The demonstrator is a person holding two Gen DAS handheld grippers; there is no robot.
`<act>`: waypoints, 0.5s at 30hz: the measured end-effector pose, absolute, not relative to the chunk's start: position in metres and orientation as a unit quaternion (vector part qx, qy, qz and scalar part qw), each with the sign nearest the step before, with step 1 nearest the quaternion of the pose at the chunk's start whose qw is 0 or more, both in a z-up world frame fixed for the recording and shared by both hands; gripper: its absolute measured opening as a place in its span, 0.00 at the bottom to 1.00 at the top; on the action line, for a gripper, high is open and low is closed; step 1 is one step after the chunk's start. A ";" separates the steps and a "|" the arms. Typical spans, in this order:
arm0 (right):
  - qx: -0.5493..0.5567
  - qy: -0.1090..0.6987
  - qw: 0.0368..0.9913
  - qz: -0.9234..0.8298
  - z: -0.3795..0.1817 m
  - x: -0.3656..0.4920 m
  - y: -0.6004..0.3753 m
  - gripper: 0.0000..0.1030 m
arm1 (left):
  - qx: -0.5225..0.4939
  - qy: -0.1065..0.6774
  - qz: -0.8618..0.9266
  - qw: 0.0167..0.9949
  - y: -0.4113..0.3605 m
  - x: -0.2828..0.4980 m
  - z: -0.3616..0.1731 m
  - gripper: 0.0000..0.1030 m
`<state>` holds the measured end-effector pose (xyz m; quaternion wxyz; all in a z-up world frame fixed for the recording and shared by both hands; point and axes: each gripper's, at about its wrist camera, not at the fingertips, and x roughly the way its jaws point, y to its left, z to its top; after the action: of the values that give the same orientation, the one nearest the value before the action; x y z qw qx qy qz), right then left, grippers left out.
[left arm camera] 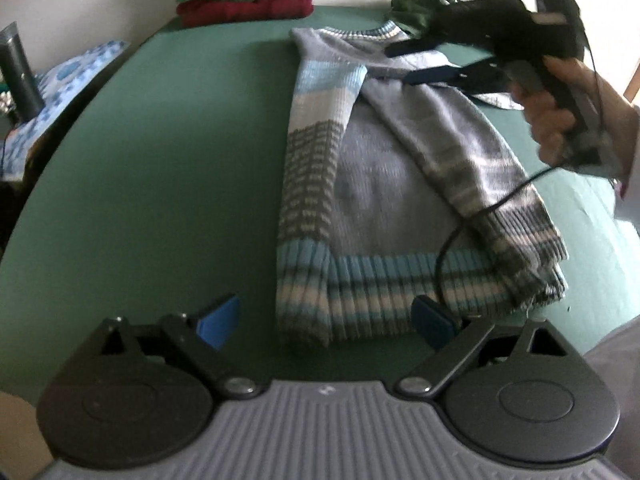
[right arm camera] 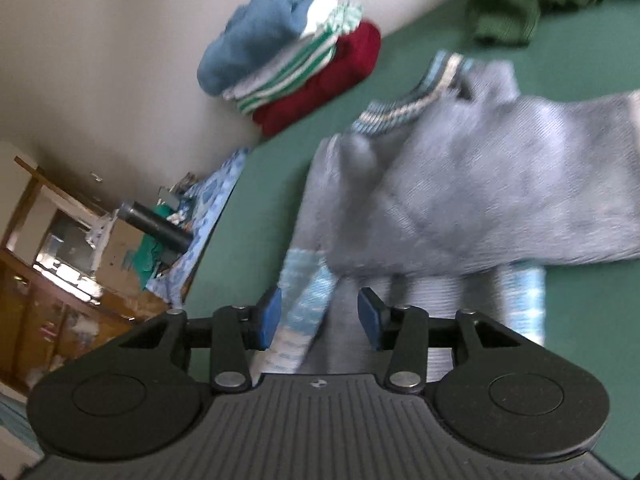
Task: Fold clothes
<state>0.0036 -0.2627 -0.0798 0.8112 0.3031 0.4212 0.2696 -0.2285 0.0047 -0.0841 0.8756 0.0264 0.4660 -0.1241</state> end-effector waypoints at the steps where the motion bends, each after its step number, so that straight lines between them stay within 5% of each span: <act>1: 0.308 0.428 0.805 0.272 -0.082 0.008 -0.256 0.45 | 0.023 0.467 -0.121 0.875 0.005 -0.230 -0.086 0.82; 7: 0.312 0.448 0.801 0.248 -0.091 0.023 -0.235 0.46 | 0.023 0.461 -0.118 0.879 0.008 -0.231 -0.086 0.51; 9: 0.318 0.442 0.801 0.248 -0.089 0.029 -0.235 0.43 | 0.025 0.459 -0.121 0.880 0.009 -0.231 -0.083 0.23; 12: 0.295 0.405 0.830 0.245 -0.072 0.029 -0.238 0.21 | 0.001 0.452 -0.135 0.882 0.017 -0.229 -0.072 0.16; 15: 0.287 0.372 0.844 0.261 -0.061 0.030 -0.237 0.21 | -0.039 0.439 -0.157 0.884 0.027 -0.226 -0.060 0.14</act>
<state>0.0305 -0.2374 -0.0605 0.8435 0.2870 0.3717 0.2607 -0.2256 0.0268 -0.0600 0.8840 -0.0388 0.4386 -0.1568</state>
